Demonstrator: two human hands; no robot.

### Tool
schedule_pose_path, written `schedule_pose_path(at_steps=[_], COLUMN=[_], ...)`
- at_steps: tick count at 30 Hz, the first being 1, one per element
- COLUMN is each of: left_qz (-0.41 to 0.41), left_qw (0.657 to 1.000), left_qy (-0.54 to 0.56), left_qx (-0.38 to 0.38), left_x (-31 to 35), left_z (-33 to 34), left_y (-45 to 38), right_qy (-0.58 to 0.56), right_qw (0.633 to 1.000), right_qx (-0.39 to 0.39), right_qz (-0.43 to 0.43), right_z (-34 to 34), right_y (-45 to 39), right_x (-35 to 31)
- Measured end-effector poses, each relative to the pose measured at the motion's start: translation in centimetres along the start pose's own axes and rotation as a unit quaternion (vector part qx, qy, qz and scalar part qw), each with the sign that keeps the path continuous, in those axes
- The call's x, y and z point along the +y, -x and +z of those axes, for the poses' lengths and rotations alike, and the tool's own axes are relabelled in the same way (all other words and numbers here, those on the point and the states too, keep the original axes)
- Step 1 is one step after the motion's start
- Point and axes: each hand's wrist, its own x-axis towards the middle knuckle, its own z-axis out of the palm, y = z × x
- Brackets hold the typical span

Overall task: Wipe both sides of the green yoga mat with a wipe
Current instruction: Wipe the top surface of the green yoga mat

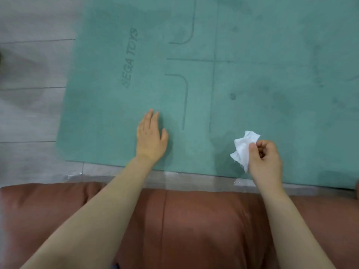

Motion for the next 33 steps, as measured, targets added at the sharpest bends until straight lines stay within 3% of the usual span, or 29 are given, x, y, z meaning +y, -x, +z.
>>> schedule_pose_path(at_steps=[3, 6, 11, 19, 33], left_qz=[0.032, 0.042, 0.092, 0.108, 0.107], left_qw=[0.998, 0.996, 0.990, 0.988, 0.981], left_qy=[-0.004, -0.048, -0.099, -0.110, -0.160], left_qx=[-0.057, -0.059, -0.032, -0.003, 0.001], left_x=[6.5, 9.1, 7.3, 6.6, 6.6], left_z=[4.3, 6.7, 7.6, 7.8, 7.8], left_y=[2.1, 2.8, 2.4, 2.4, 1.9], right_qy=[0.018, 0.028, 0.020, -0.027, -0.017], right_qw=[1.000, 0.998, 0.997, 0.999, 0.994], right_qx=[0.024, 0.053, 0.065, -0.015, 0.071], right_qz=[0.005, 0.003, 0.018, 0.021, -0.082], right_z=[-3.7, -6.4, -8.6, -7.1, -3.2], right_y=[-1.7, -3.2, -5.2, -8.5, -17.4], right_x=[1.2, 2.6, 5.3, 4.8, 0.6])
